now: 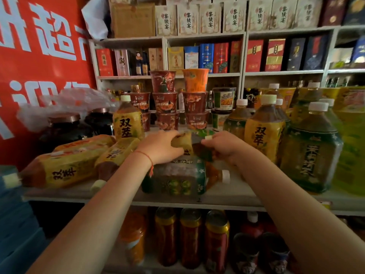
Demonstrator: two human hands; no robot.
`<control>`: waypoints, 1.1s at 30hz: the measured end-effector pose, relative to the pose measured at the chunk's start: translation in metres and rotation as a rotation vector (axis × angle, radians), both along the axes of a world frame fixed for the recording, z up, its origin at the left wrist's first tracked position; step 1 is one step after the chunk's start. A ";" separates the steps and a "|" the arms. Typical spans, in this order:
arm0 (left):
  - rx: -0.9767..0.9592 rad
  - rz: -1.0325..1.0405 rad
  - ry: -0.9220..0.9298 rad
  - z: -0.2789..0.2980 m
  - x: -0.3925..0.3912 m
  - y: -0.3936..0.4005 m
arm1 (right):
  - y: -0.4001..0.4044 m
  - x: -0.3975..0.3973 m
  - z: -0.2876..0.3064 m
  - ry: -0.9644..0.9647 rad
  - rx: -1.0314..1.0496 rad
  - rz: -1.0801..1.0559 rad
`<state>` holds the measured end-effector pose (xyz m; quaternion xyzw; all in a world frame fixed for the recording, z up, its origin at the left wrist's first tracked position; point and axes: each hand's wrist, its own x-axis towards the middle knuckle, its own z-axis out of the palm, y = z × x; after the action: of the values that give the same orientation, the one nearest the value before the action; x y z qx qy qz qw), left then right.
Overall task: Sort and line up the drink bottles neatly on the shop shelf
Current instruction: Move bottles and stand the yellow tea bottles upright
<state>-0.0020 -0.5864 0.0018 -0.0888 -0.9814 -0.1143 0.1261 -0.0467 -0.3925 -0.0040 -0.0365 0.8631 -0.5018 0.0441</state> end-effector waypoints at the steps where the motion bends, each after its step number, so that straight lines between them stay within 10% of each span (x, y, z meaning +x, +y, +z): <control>1: 0.010 -0.005 0.023 0.001 -0.001 -0.002 | -0.003 0.001 0.009 0.048 -0.040 -0.020; 12: 0.129 0.080 0.381 0.018 -0.023 -0.007 | -0.064 -0.003 0.055 0.623 0.000 0.067; 24: 0.279 0.302 0.300 0.015 -0.038 -0.040 | -0.067 -0.068 0.011 0.379 0.909 0.259; 33: 0.246 0.353 0.289 0.014 -0.041 -0.041 | -0.071 -0.074 0.010 0.411 0.978 0.199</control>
<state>-0.0426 -0.6269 0.0156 0.0845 -0.9322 -0.1951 0.2929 -0.1208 -0.4639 0.0057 -0.1908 0.9792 -0.0174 -0.0668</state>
